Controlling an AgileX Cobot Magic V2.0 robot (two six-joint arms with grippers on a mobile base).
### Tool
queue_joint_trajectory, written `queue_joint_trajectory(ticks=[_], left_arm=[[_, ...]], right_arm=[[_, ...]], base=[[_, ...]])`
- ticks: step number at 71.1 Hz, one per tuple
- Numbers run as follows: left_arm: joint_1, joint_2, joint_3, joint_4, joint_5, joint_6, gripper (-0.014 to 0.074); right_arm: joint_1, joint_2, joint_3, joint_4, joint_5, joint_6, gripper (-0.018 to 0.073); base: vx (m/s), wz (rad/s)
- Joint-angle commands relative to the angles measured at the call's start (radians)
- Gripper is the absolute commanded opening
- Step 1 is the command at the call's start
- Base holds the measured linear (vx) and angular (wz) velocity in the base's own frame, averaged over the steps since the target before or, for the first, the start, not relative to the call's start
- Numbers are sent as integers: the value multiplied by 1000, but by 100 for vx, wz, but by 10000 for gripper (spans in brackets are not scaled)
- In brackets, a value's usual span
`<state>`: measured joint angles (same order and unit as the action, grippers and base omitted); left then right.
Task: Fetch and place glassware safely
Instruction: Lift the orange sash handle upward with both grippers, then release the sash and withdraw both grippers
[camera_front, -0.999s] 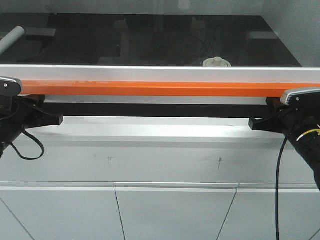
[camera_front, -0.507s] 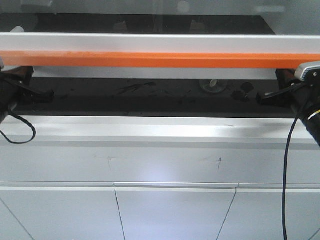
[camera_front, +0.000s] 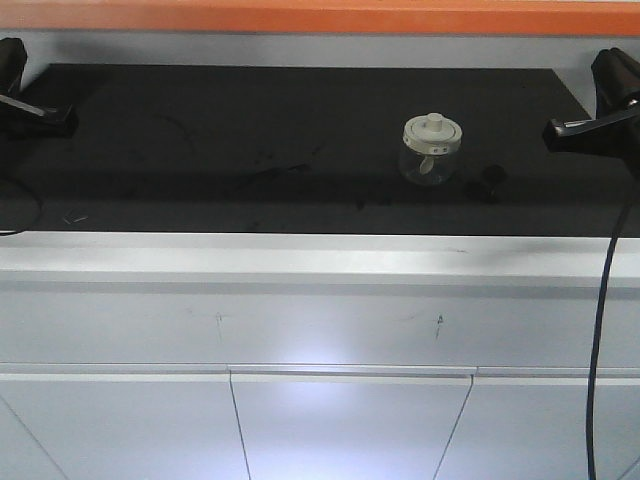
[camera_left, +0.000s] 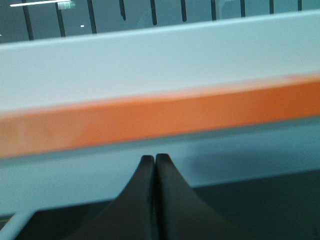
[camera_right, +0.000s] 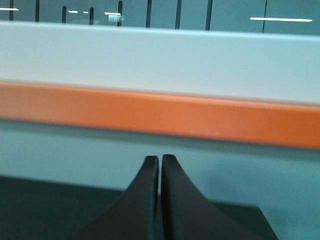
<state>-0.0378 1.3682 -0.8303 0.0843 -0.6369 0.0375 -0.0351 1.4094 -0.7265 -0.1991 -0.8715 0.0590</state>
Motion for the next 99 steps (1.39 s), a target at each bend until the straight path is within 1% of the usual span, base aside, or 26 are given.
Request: queue_joint_trajectory(ticks=[1, 20, 28, 38, 48, 53, 58, 64, 76, 80, 87, 99], left_arm=[[2, -48, -31, -7, -53, -6, -7], [2, -60, -31, -7, -49, -8, -7], [2, -66, -31, -5, -34, -37, -7], [2, -102, -31, 6, 25, -58, -7], [2, -172, -31, 58, 148, -58, -7], [2, -212, -23, 55, 196, -59, -7], [2, -251, -5, 54, 211, -59, -7], [2, -303, 34, 53, 210, -61, -7], [2, -415, 148, 53, 209, -97, -7], [2, -458, 194, 53, 210, -111, -7], [2, -526, 266, 53, 218, -111, -7], [2, -664, 399, 53, 292, -118, -7]], right_arm=[[0, -53, -32, 2, -36, 3, -1], [0, -97, -32, 2, 24, 3, -1], [0, -117, -32, 2, 50, 4, -1], [0, -151, -32, 2, 91, 11, -1], [0, -210, -32, -23, 190, 13, -1], [0, -247, -29, -42, 242, 20, -1], [0, -286, -15, -49, 283, 57, -1], [0, -336, 32, -49, 284, 93, -1], [27, -421, 141, -53, 290, 92, -1], [40, -451, 172, -70, 304, 91, -1], [54, -498, 207, -95, 338, 93, -1], [56, -577, 233, -97, 409, 93, -1]], base=[[0, 0], [0, 0], [0, 0], [0, 0], [0, 0], [0, 0], [0, 0], [0, 0], [0, 0], [0, 0], [0, 0], [0, 0]])
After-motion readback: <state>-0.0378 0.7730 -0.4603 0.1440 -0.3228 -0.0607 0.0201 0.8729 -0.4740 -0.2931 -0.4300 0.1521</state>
